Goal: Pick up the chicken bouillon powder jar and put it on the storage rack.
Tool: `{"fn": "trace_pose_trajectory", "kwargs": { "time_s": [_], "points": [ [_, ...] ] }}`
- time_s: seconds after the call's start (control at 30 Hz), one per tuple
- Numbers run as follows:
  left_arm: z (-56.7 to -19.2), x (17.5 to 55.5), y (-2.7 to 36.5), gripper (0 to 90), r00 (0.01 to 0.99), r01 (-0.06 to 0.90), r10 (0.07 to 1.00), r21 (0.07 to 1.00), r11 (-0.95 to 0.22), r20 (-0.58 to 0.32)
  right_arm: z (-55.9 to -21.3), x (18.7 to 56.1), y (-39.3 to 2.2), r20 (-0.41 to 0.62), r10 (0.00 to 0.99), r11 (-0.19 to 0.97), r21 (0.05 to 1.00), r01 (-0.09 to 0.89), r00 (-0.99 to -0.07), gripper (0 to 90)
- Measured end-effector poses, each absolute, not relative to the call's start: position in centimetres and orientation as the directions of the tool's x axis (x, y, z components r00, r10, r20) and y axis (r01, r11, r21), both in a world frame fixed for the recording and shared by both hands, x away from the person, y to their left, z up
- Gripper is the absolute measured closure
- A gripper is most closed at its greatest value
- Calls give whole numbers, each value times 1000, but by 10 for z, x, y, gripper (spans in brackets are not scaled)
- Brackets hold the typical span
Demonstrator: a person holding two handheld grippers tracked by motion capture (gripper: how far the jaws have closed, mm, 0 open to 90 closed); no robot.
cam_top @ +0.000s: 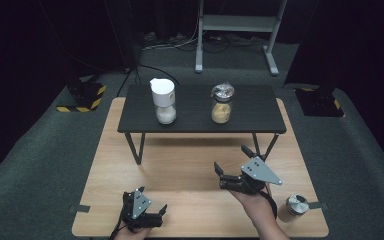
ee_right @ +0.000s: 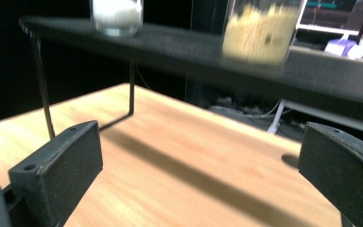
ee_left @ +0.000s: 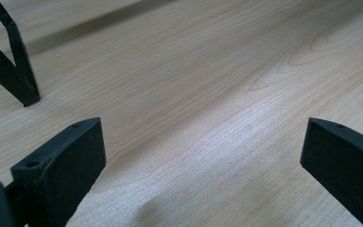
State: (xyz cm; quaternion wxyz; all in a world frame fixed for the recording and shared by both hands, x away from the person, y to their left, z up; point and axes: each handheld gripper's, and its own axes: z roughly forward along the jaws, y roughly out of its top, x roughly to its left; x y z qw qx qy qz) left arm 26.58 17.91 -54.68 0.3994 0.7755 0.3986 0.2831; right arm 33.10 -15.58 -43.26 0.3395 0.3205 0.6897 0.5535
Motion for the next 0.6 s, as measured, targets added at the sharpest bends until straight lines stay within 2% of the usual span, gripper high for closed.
{"fn": "trace_pose_trajectory", "kwargs": {
  "time_s": [0.6],
  "points": [
    [-547, 265, 178, 9, 524, 387, 842, 845, -369, 128, -513, 309, -163, -159, 801, 321, 928, 190, -577, 0]
  ]
}}
